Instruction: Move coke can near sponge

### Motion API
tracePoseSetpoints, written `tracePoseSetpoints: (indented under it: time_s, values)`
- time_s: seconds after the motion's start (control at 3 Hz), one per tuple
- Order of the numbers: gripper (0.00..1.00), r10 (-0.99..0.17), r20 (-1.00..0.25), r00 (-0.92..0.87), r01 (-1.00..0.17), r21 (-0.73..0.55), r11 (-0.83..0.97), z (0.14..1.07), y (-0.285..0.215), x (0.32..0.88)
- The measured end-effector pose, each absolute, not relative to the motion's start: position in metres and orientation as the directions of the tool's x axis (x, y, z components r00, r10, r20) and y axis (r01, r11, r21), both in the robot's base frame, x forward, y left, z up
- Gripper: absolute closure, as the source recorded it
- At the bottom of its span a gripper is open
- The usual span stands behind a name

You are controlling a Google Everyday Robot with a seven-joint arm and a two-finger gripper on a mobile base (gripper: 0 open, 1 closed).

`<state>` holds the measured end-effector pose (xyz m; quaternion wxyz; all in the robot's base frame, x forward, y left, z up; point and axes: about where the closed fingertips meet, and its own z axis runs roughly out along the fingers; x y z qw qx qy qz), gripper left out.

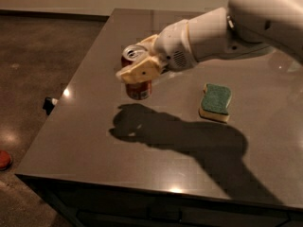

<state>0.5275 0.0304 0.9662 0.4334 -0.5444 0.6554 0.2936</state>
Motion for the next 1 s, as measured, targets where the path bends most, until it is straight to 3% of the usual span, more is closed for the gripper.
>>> tracePoseSetpoints:
  time_s: [1.0]
  values:
    - [1.00,-0.471,-0.872,-0.135,-0.919,-0.067,0.387,0.951,-0.060,0.568]
